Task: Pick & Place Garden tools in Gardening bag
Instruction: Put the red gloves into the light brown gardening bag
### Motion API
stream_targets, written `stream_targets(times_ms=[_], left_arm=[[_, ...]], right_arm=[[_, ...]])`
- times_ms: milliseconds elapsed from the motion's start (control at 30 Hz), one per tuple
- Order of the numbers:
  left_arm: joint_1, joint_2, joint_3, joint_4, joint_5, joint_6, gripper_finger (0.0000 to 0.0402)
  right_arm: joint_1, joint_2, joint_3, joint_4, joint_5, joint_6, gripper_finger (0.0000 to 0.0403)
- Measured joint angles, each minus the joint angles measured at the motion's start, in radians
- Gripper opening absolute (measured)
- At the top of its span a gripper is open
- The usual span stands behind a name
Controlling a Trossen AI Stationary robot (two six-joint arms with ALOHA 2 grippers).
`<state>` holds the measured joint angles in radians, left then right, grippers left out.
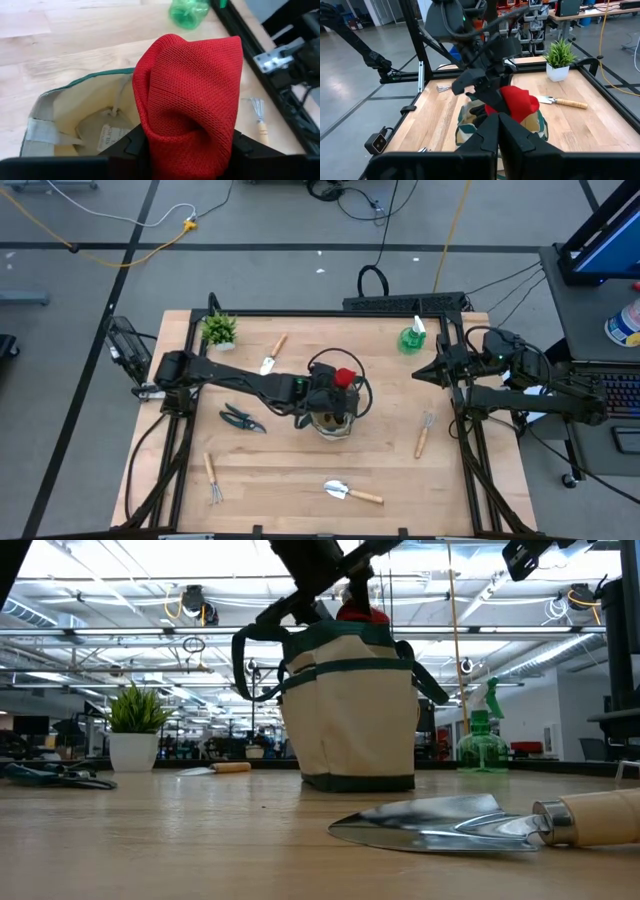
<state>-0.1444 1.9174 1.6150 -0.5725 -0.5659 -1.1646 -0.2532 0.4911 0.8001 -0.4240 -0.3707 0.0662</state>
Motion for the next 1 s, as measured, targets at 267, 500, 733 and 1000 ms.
stream_targets(times_ms=[267, 500, 733, 1000], left_arm=[[-0.002, -0.011, 0.000, -0.003, 0.001, 0.047, 0.0149], [0.002, -0.011, 0.000, -0.010, -0.015, 0.099, 0.0150], [0.002, -0.011, 0.000, -0.009, -0.048, 0.116, 0.0150], [0.002, -0.010, 0.000, -0.009, -0.072, 0.134, 0.0176]], right_arm=[[0.000, 0.000, 0.000, 0.000, 0.000, 0.000, 0.0002], [0.000, 0.000, 0.000, 0.000, 0.000, 0.000, 0.0002], [0.000, 0.000, 0.000, 0.000, 0.001, 0.000, 0.0002], [0.000, 0.000, 0.000, 0.000, 0.001, 0.000, 0.0002]])
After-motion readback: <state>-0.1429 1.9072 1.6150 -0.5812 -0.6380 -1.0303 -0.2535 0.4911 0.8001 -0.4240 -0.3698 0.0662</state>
